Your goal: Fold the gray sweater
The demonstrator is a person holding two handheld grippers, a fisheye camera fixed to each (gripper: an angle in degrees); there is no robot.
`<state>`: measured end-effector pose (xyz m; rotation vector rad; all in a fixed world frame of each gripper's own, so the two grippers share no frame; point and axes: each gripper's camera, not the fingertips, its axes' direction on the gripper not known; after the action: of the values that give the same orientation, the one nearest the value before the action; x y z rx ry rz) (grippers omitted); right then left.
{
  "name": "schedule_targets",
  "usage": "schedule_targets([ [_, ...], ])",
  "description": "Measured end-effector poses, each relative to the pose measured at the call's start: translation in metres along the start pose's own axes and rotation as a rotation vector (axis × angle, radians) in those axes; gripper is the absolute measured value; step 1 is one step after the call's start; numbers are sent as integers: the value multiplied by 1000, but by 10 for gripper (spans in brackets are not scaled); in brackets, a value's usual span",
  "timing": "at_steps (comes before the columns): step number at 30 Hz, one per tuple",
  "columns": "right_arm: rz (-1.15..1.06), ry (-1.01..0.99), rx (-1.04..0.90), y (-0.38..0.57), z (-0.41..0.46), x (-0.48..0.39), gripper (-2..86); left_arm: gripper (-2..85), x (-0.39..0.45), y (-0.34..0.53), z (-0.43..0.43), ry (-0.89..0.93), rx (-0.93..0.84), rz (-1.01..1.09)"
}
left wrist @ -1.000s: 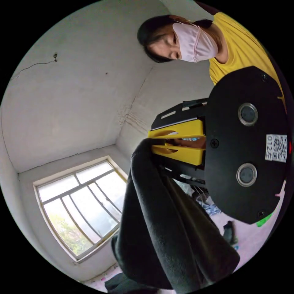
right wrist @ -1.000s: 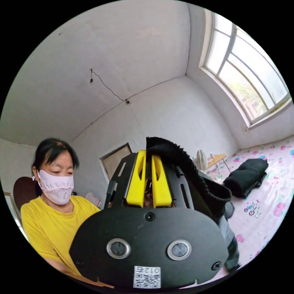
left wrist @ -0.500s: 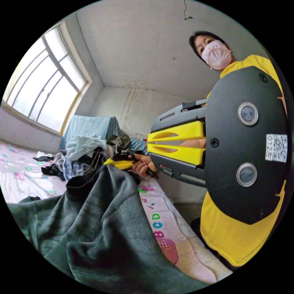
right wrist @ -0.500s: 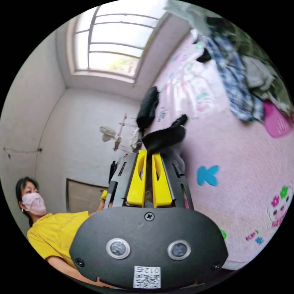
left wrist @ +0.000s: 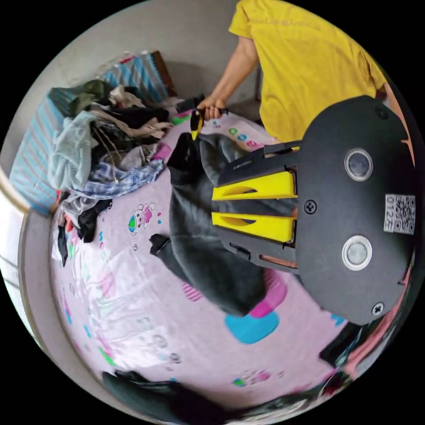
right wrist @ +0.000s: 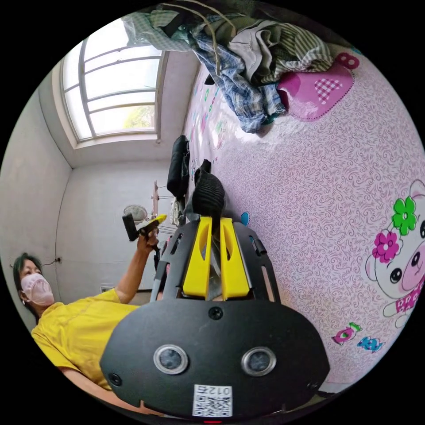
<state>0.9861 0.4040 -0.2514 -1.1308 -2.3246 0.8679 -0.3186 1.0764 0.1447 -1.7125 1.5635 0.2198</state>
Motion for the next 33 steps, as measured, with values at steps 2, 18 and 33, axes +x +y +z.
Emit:
schedule_targets([
  [2,-23,3,-23,-17,2,6,23,61,16,-65,32,-126,-100,143],
  [18,-146,-4,-115,-100,11,31,21,15,87,-217,229,-311,-445,347],
  [33,-379,114,-470,-58,77,22,25,30,227,22,194,-416,-65,-34],
])
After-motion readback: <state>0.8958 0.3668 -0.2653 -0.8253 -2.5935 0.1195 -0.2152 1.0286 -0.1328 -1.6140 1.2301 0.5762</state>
